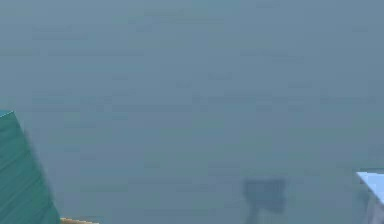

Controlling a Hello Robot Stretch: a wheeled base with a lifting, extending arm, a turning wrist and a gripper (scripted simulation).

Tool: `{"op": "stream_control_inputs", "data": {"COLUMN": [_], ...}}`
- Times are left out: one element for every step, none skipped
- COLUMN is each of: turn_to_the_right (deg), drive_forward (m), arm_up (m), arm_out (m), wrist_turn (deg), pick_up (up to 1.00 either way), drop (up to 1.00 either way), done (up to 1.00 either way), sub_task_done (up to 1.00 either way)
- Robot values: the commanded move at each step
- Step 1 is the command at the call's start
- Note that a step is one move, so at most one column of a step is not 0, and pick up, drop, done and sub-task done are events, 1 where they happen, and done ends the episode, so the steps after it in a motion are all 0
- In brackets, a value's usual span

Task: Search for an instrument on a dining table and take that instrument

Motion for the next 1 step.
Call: {"op": "stream_control_inputs", "data": {"turn_to_the_right": [27.0], "drive_forward": [0.0], "arm_up": [0.0], "arm_out": [0.0], "wrist_turn": [0.0], "pick_up": [0.0], "drop": [0.0], "done": [0.0], "sub_task_done": [0.0]}}
